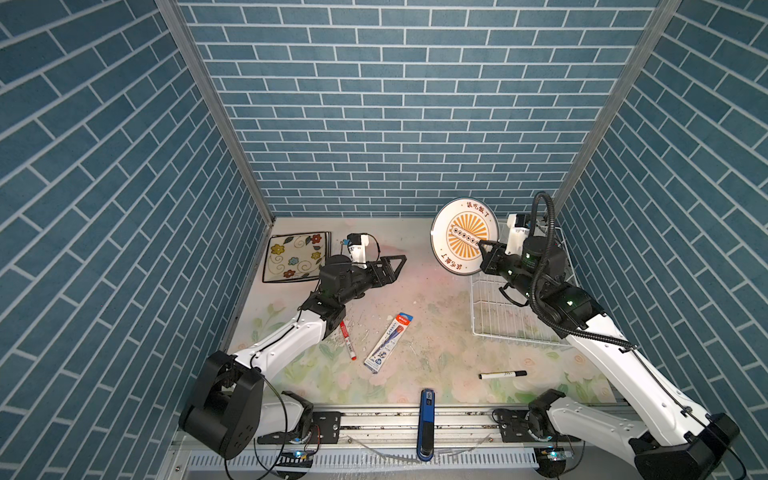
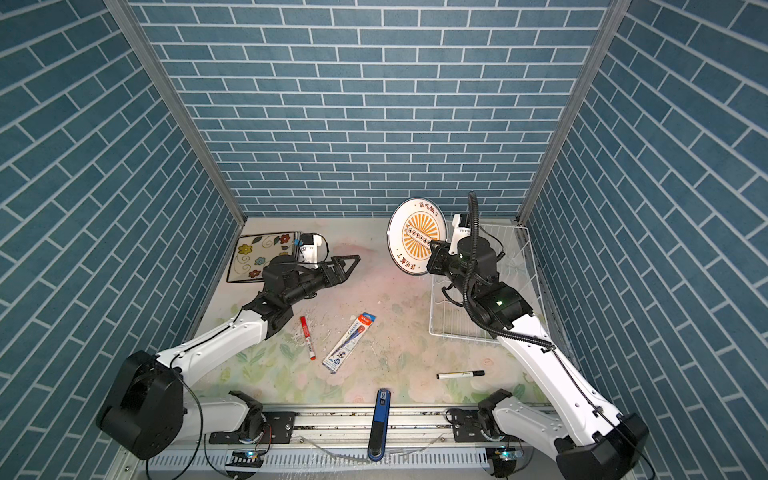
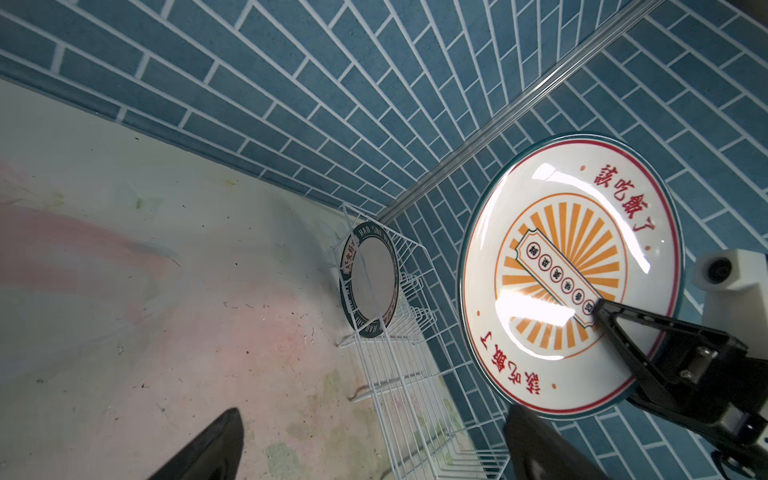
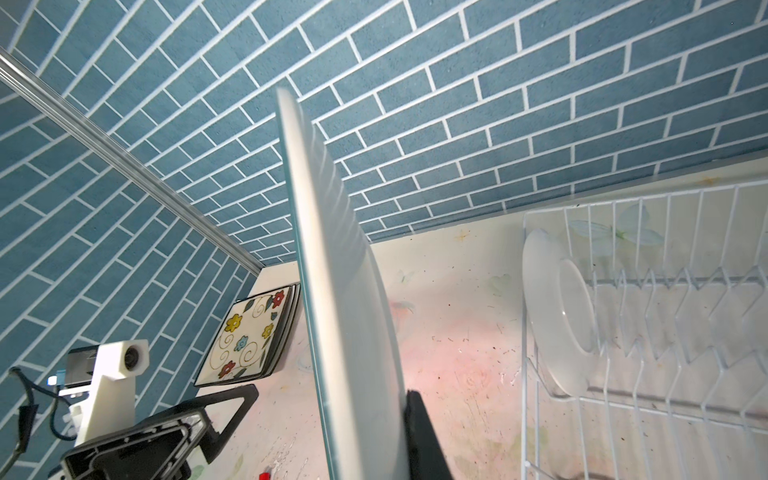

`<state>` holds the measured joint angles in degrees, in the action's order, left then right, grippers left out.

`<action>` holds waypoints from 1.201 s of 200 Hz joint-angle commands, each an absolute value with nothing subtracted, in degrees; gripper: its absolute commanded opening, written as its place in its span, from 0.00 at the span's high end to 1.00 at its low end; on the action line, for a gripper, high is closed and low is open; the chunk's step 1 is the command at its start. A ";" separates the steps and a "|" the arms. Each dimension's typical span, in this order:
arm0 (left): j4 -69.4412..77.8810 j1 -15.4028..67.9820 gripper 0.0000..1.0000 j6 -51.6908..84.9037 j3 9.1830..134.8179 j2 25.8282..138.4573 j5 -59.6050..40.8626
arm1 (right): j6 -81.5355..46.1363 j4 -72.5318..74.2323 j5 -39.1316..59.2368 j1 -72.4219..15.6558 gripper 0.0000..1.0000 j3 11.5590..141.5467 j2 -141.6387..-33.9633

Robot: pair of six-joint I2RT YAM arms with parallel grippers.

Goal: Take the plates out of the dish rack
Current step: 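Carry the sunburst plate toward the left gripper while the left gripper reaches toward it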

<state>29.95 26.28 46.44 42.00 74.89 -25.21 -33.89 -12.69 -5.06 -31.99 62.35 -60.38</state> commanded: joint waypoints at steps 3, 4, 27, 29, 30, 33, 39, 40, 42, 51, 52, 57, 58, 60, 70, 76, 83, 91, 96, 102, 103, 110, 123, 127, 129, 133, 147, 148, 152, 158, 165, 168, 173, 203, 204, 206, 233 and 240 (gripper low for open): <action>35.90 26.63 0.00 48.24 43.07 75.46 -27.41 | -38.89 -4.97 -1.62 -32.16 1.00 60.09 -59.76; 35.93 26.63 0.00 48.25 43.07 75.48 -27.41 | -39.00 -4.90 -1.56 -32.16 1.00 60.02 -59.77; 34.84 26.63 0.00 48.67 43.81 75.78 -27.51 | -40.72 -3.77 -0.03 -32.17 1.00 59.02 -60.39; 34.57 26.59 0.00 48.69 43.84 75.72 -27.47 | -40.83 -3.78 0.10 -32.17 1.00 59.05 -60.49; 34.51 26.61 0.00 48.69 43.89 75.74 -27.44 | -40.89 -3.78 0.18 -32.17 1.00 59.06 -60.52; 34.27 26.58 0.00 48.73 44.02 75.76 -27.42 | -41.04 -3.78 0.42 -32.17 1.00 59.02 -60.67; 34.08 26.58 0.00 48.84 44.12 75.75 -27.42 | -41.28 -3.82 0.96 -32.19 1.00 59.05 -60.94; 34.05 26.60 0.00 48.86 44.12 75.76 -27.42 | -41.34 -3.80 1.05 -32.18 1.00 59.06 -60.97; 34.02 26.58 0.00 48.97 44.10 75.80 -27.42 | -41.43 -3.78 1.23 -32.13 1.00 59.06 -61.05; 34.33 26.62 0.00 49.20 44.04 75.84 -27.42 | -41.93 -3.70 1.90 -32.17 1.00 58.80 -61.32; 34.39 26.63 0.00 49.21 44.04 75.89 -27.38 | -41.97 -3.65 1.96 -32.17 1.00 58.76 -61.34; 34.44 26.61 0.00 49.35 43.98 75.94 -27.27 | -42.31 -3.37 2.38 -32.19 1.00 58.48 -61.47; 34.45 26.62 0.00 49.42 43.96 75.98 -27.21 | -42.31 -3.37 2.38 -32.19 1.00 58.48 -61.47; 34.47 26.63 0.00 49.44 43.93 75.99 -27.17 | -42.37 -3.30 2.51 -32.13 1.00 58.35 -61.44; 34.28 26.63 0.00 49.68 44.03 76.11 -26.96 | -42.99 -2.71 2.88 -32.16 1.00 57.72 -61.52; 34.43 26.62 0.00 49.80 44.07 76.18 -26.99 | -43.30 -2.35 3.05 -32.17 1.00 57.30 -61.52; 34.38 26.62 0.00 49.87 44.19 76.29 -27.11 | -43.57 -2.00 3.24 -32.16 1.00 56.84 -61.52; 34.47 26.50 0.00 49.88 44.25 76.46 -27.22 | -43.93 -1.63 3.50 -32.17 1.00 56.46 -61.61; 34.53 26.58 0.00 49.90 44.30 76.61 -27.31 | -44.17 -1.44 3.74 -32.17 1.00 56.15 -61.61; 34.56 26.51 0.00 49.96 44.38 76.84 -27.50 | -44.55 -1.09 3.86 -32.14 1.00 55.80 -61.62; 34.59 26.53 0.00 49.94 44.38 76.96 -27.55 | -44.60 -0.98 3.91 -32.15 1.00 55.71 -61.62; 34.62 26.48 0.00 50.13 44.54 77.20 -27.76 | -45.18 -0.34 4.17 -32.16 1.00 55.19 -61.69; 34.93 26.29 0.00 50.94 44.55 77.89 -28.56 | -45.82 0.67 4.73 -32.17 1.00 54.37 -61.79; 35.28 26.24 0.00 51.18 44.52 78.03 -28.81 | -46.00 0.86 4.72 -32.15 1.00 54.18 -61.87; 35.36 26.27 0.00 51.29 44.55 78.17 -28.95 | -46.04 0.98 4.70 -32.16 1.00 54.13 -61.87; 35.64 26.22 0.00 51.54 44.48 78.37 -29.16 | -46.13 1.14 4.72 -32.18 1.00 53.99 -61.95; 36.49 26.03 0.00 52.45 44.23 79.06 -29.66 | -46.69 1.64 4.75 -32.17 1.00 53.43 -62.13; 36.52 26.02 0.00 52.50 44.18 79.08 -29.73 | -46.72 1.64 4.75 -32.17 1.00 53.39 -62.18; 36.83 25.87 0.00 52.76 44.11 79.24 -29.92 | -46.95 1.92 4.72 -32.17 1.00 53.18 -62.22; 37.21 25.73 0.00 53.12 44.03 79.47 -30.18 | -47.18 2.25 4.74 -32.17 1.00 52.93 -62.39; 37.45 25.59 0.00 53.41 43.85 79.56 -30.40 | -47.43 2.57 6.17 -32.08 1.00 52.72 -62.62; 37.54 25.50 0.00 53.49 43.76 79.62 -30.49 | -47.52 2.60 6.45 -32.14 1.00 52.73 -62.70; 37.61 25.32 0.00 53.74 43.62 79.58 -30.54 | -47.60 2.64 6.70 -32.17 1.00 52.65 -62.84; 37.02 24.63 0.00 53.21 43.33 79.04 -30.67 | -48.84 2.80 7.72 -32.17 1.00 52.56 -64.21; 36.97 24.58 0.00 53.19 43.33 79.03 -30.67 | -48.90 2.76 7.77 -32.12 1.00 52.56 -64.27; 36.88 24.56 0.00 53.09 43.40 79.04 -30.63 | -49.18 2.84 7.85 -32.16 1.00 52.54 -64.43; 37.12 23.10 0.01 53.28 43.41 79.45 -31.84 | -50.86 5.27 11.78 -32.18 1.00 52.28 -66.99; 37.08 22.78 0.01 53.35 43.42 79.45 -32.14 | -51.04 5.49 12.77 -32.15 1.00 52.57 -67.75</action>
